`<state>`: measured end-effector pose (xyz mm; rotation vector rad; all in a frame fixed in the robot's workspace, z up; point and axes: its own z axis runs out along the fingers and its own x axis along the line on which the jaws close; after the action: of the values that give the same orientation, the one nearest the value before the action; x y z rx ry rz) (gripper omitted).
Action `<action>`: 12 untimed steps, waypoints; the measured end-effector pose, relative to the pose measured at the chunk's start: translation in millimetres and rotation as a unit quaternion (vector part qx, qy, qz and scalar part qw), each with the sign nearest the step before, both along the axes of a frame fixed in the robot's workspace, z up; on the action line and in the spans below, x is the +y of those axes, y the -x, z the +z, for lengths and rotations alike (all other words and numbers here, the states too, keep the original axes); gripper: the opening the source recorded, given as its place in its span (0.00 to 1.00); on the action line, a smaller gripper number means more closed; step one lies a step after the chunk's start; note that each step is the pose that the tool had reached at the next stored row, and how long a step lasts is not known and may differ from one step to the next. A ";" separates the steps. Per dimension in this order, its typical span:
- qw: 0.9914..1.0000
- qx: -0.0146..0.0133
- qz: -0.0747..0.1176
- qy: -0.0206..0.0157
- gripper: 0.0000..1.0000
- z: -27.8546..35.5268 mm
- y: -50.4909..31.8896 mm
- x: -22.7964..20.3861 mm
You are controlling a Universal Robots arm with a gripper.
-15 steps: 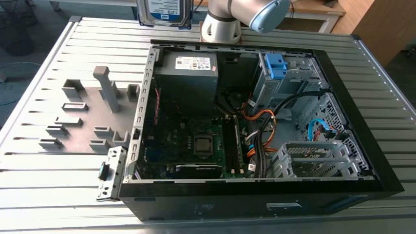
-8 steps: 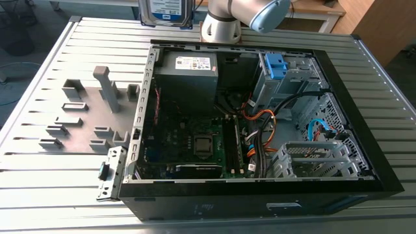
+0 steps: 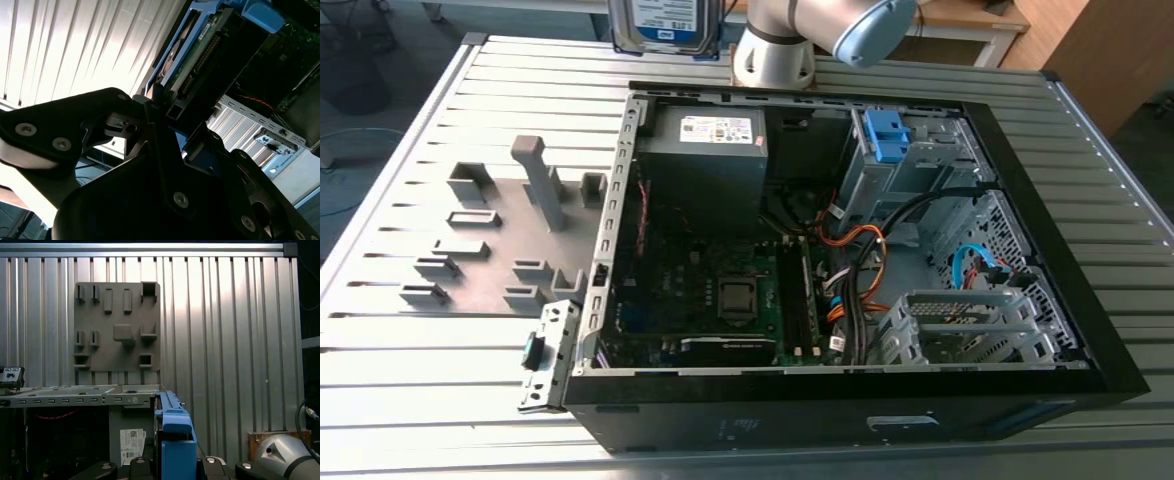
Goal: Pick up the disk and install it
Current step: 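Pick up the disk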
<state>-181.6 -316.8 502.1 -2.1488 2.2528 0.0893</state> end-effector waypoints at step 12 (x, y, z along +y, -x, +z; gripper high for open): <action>1.000 0.000 0.000 0.000 0.36 0.0 -6.7 0.0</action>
<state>-174.8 -316.8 502.1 -2.1487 2.2528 0.0894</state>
